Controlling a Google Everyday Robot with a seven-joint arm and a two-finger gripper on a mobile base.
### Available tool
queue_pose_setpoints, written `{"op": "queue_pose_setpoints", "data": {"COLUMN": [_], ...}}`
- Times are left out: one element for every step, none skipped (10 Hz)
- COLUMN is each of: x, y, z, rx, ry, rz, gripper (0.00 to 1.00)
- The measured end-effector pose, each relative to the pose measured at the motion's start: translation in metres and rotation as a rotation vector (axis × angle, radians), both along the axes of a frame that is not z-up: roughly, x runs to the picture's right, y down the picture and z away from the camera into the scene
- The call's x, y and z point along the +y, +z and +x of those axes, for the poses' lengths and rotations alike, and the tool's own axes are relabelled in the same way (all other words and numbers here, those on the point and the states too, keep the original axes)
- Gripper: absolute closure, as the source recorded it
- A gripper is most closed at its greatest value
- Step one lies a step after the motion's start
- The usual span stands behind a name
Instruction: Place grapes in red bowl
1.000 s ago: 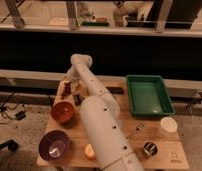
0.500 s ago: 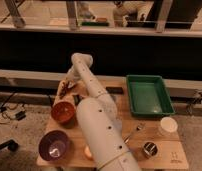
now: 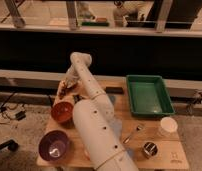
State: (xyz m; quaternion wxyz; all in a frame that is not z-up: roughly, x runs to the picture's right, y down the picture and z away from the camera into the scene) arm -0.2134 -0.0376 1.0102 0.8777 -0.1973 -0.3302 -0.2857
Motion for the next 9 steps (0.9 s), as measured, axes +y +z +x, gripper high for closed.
{"op": "queue_pose_setpoints", "data": {"x": [-0.002,-0.004,-0.006,-0.014,-0.019,-0.022,-0.023,-0.028,-0.033], "y": [-0.002,-0.005,-0.011,-0.021,-0.029,-0.035,-0.041,-0.050,-0.057], "z": [-0.001,-0.002,-0.003,-0.002,0.000,-0.001,-0.002,-0.005,-0.006], "rx": [-0.002,-0.009,-0.015,-0.023,-0.029,-0.037,-0.047,-0.060,-0.067], "ry": [0.005,0.010,0.016,0.023,0.028,0.032,0.031,0.033,0.034], "rz": [0.004,0.010,0.016,0.027,0.035,0.044,0.054,0.070,0.081], "gripper": [1.00,1.00,1.00,1.00,1.00,1.00,1.00,1.00,1.00]}}
